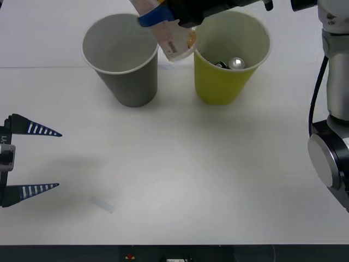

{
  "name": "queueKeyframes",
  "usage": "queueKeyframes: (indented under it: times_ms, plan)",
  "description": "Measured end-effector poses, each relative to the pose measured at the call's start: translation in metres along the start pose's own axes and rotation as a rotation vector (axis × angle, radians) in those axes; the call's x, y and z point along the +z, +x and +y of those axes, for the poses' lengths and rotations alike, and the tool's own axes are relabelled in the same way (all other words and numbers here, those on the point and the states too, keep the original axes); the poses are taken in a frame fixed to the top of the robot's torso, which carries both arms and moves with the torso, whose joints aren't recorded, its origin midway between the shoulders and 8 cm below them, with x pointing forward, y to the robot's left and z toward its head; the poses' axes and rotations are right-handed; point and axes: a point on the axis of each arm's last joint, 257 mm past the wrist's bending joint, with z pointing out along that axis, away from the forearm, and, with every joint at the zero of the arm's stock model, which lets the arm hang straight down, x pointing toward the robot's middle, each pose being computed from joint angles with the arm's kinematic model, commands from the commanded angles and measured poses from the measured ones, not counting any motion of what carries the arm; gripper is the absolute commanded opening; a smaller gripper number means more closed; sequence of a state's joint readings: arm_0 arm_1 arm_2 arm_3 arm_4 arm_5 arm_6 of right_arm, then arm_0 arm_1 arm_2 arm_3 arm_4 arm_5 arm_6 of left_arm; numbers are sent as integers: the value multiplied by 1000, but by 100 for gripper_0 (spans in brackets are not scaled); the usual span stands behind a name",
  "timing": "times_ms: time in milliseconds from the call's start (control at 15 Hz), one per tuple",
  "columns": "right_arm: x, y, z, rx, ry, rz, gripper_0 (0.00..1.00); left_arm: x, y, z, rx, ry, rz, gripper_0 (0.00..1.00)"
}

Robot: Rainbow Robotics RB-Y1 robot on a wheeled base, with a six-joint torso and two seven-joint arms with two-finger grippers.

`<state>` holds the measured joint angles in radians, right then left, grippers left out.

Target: Put the can into the green bin and the plastic bottle into the gray bin

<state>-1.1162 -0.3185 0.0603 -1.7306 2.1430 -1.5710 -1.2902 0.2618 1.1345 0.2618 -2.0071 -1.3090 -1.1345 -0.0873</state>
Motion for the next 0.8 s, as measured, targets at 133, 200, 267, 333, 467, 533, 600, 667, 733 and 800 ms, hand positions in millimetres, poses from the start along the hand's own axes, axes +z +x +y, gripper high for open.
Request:
queueKeyframes:
  times_ms: [133, 200, 267, 333, 467, 533, 600, 667, 733, 800]
  plan:
    - [14, -8, -9, 24, 2, 39, 0, 0, 0, 0, 0, 0, 0, 100]
    - [21, -7, -13, 29, 9, 69, 0, 0, 0, 0, 0, 0, 0, 100]
    - [30, -7, -18, 37, 23, 89, 0, 0, 0, 0, 0, 0, 0, 100]
    - [38, -11, -22, 51, 32, 89, 0, 0, 0, 0, 0, 0, 0, 100]
    - [54, -20, -31, 74, 43, 75, 0, 0, 0, 0, 0, 0, 0, 100]
    - [62, -25, -36, 80, 52, 68, 0, 0, 0, 0, 0, 0, 0, 100]
    - [69, -31, -40, 84, 62, 61, 0, 0, 0, 0, 0, 0, 0, 100]
    - [77, -33, -46, 91, 71, 61, 0, 0, 0, 0, 0, 0, 0, 100]
    - [84, -34, -50, 95, 78, 60, 0, 0, 0, 0, 0, 0, 0, 100]
    - [92, -35, -52, 98, 84, 61, 0, 0, 0, 0, 0, 0, 0, 100]
